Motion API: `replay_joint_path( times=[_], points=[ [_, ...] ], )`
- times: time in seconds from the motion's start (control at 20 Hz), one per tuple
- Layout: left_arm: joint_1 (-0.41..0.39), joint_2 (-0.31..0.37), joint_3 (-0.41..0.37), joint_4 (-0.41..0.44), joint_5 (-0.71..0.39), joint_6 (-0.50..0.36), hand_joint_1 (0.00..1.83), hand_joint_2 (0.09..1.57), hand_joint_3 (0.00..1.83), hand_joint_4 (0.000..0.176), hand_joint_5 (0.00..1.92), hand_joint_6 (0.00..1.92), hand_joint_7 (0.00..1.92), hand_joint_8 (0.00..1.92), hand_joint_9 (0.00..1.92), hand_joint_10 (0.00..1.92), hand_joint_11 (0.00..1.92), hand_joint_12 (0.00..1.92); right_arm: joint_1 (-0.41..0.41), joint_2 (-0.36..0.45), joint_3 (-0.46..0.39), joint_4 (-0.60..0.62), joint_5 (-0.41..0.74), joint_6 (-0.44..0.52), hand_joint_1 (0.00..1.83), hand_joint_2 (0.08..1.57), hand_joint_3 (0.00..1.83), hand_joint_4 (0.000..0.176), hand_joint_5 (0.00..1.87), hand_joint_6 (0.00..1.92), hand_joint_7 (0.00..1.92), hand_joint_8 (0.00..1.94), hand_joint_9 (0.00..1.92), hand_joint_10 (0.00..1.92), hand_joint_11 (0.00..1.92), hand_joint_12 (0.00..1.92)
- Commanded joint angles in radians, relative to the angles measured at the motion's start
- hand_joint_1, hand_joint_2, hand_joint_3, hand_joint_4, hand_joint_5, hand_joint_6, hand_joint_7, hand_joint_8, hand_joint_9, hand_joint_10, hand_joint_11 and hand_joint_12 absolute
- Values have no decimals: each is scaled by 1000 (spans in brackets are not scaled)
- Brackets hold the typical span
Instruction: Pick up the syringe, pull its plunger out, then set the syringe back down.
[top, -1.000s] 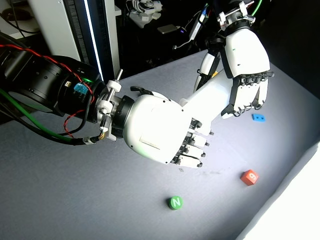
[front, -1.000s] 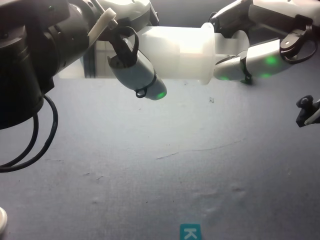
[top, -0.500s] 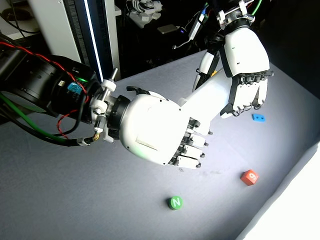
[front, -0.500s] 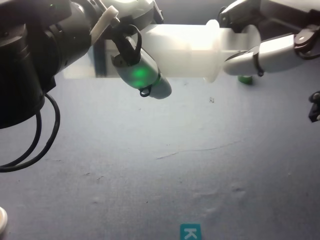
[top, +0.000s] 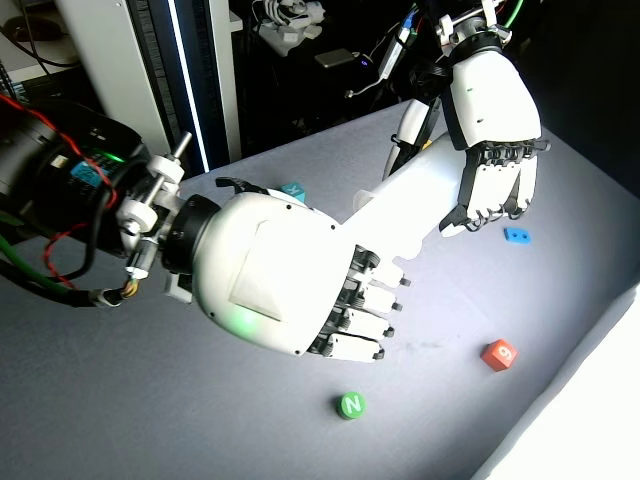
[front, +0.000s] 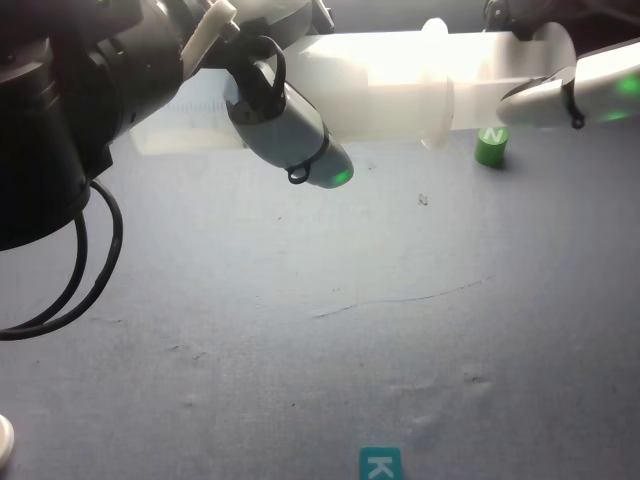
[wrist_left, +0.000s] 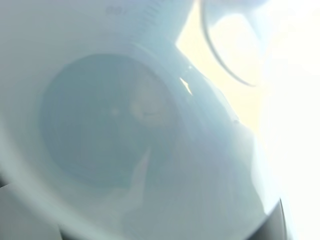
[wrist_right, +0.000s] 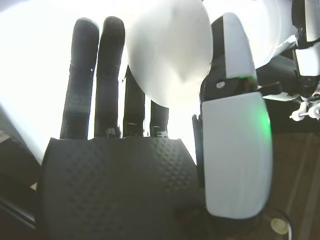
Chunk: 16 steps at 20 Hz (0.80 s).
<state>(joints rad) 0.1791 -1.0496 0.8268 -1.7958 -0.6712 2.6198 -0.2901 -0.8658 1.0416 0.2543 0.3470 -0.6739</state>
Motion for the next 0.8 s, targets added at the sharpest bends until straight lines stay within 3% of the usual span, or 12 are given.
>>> replay_joint_path(
  times=[0.0,0.2,0.3,0.75],
  points=[
    [-12,7,6,60,-35,24,1208,1171,1,0,864,1038,895,1287,738,991,397,1434,15,25,9,22,130,-3,1339,1208,3,0,788,1296,781,1260,715,1475,494,1587],
    [-14,7,7,60,-35,24,1222,1161,0,0,886,981,917,1274,746,1023,416,1447,19,53,7,23,126,-7,1337,1212,0,0,791,1293,784,1233,699,1512,464,1614],
    [-15,7,6,60,-36,24,1223,1155,0,0,901,961,926,1256,757,1006,431,1418,25,76,2,24,126,-7,1347,1192,0,0,801,1233,828,1217,757,1439,515,1573],
    [-16,7,5,47,-38,38,1214,1169,2,0,857,1036,909,1277,752,1015,405,1465,24,143,-8,32,124,-7,1337,1216,0,0,780,1306,776,1271,701,1496,460,1611]
  ],
)
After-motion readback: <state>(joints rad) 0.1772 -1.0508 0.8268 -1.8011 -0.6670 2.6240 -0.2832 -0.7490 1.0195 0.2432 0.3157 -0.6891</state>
